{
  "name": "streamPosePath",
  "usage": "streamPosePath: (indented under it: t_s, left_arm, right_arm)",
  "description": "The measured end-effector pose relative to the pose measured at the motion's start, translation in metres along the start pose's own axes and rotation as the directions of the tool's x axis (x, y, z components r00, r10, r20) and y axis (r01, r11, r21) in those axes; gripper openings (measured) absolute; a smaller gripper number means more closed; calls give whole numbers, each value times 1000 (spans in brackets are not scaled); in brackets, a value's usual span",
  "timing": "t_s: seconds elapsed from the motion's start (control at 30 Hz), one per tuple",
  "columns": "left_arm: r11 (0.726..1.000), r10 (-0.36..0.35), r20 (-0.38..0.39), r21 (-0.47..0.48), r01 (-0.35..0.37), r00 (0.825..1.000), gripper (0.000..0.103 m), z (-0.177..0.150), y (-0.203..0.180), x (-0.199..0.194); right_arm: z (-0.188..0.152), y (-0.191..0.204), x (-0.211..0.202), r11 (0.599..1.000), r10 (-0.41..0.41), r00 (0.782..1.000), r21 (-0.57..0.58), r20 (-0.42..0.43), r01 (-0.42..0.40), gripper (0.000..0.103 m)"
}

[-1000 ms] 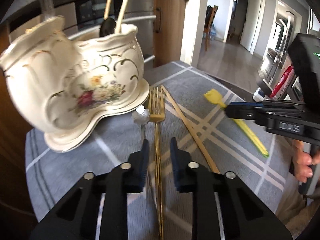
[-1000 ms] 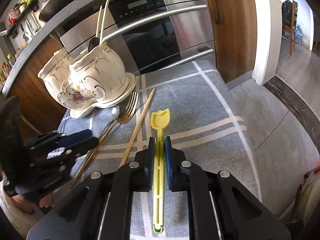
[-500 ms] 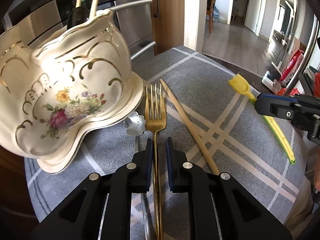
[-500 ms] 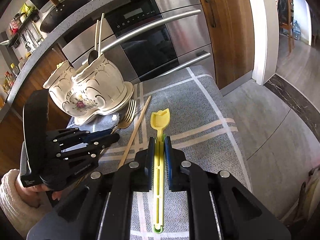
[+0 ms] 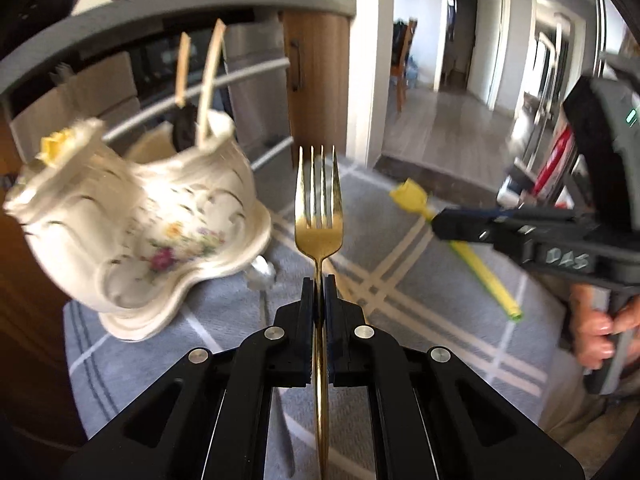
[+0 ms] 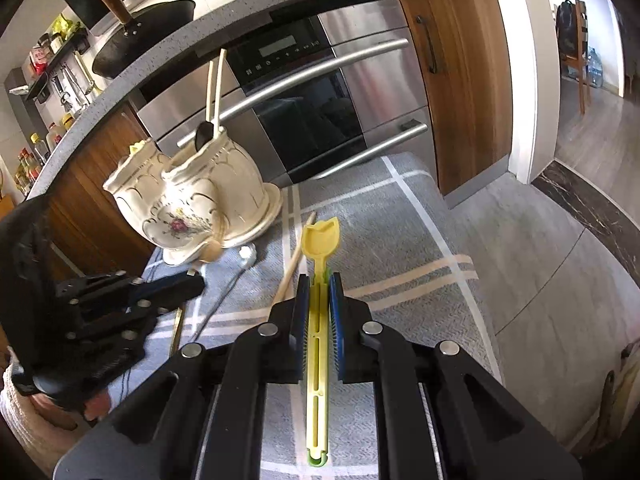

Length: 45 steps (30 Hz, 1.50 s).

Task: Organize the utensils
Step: 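Lift the fork and yellow utensil and carry both over the ceramic holder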

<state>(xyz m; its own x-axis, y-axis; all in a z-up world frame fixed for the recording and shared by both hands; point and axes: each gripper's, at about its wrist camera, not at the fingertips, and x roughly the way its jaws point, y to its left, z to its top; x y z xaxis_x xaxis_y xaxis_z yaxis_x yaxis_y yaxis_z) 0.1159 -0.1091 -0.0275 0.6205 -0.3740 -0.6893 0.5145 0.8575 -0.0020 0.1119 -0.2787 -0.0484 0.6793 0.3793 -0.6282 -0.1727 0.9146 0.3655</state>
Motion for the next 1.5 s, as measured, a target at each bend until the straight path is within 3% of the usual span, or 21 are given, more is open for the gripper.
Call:
streamPosePath:
  t_s: [0.23,0.6,0.9,1.23,1.5]
  left_arm:
    - [997,-9,125,-75,19,992,6,1,26,-57]
    - [989,62,263,-147,-24,963,6,12,65,-129]
    - [987,139,328,-117,-106,934,6,56,85,-175]
    - [969,235,367,-165,-185,900,6,106,126,-164]
    - [968,218,302,-187,-166,928,6,102,143,-124]
  right_arm:
    - [8,21,-4,999,17,999,-40,34,-16,10]
    - [42,65,-2,991,87,991,-112,101,-75,10]
    - [102,101,11,974,199,957,-151,209,-169,10]
    - [150,120,46,968,237,922,-156,308,-197,10]
    - [143,115,74,971,216,904,-178,368,-160,10]
